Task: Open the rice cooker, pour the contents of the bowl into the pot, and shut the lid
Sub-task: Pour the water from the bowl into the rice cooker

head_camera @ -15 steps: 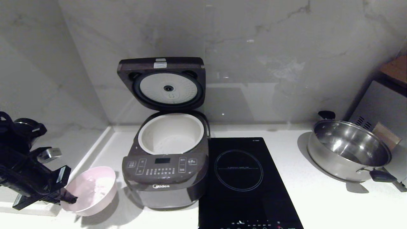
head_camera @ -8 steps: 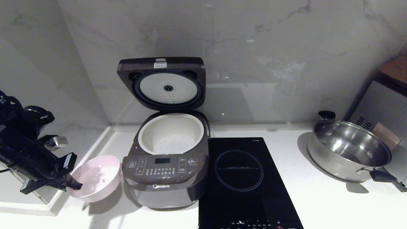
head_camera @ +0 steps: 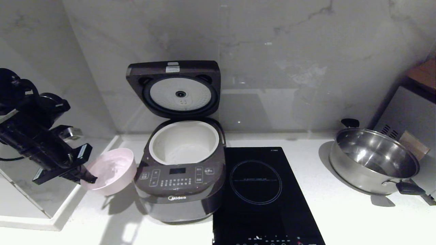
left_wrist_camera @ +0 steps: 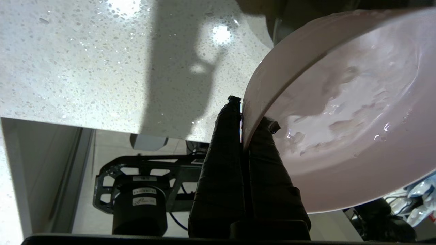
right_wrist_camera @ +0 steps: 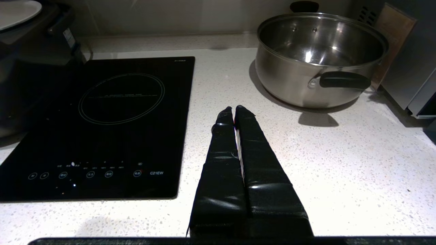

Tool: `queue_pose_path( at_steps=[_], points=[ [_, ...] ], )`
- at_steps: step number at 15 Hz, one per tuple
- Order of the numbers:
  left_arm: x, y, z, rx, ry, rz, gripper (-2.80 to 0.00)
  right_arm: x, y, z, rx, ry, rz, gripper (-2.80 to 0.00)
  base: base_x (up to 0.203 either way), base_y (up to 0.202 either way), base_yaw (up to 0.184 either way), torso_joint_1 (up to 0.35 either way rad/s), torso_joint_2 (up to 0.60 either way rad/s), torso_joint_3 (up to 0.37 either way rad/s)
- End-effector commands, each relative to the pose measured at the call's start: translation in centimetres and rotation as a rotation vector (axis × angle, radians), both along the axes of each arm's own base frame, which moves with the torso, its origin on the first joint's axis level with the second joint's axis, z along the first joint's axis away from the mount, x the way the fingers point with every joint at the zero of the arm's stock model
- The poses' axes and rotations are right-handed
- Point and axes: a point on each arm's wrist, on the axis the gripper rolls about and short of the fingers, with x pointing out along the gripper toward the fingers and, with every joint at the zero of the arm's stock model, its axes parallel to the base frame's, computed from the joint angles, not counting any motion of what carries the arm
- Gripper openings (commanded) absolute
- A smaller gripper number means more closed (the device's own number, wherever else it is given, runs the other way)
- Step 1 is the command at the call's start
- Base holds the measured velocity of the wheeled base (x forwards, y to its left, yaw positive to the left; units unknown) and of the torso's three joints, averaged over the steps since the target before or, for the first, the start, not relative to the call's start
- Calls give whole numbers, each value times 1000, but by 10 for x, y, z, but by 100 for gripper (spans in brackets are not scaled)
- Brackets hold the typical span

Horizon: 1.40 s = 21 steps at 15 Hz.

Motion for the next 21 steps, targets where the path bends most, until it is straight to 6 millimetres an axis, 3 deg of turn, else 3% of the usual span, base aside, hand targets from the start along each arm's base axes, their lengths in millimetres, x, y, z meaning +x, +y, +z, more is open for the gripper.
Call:
queue_pose_path(
  at_steps=[1, 10, 21],
  points=[
    [9, -3, 0, 0, -3, -11, -280, 0, 0, 0, 0, 0, 0, -280, 0, 0, 0, 0, 0, 0],
    [29, -14, 20, 6, -51, -46, -280, 0, 0, 0, 0, 0, 0, -280, 0, 0, 0, 0, 0, 0],
    [57, -53, 18, -10, -57, -81, -280, 0, 0, 0, 0, 0, 0, -280, 0, 0, 0, 0, 0, 0]
  ],
)
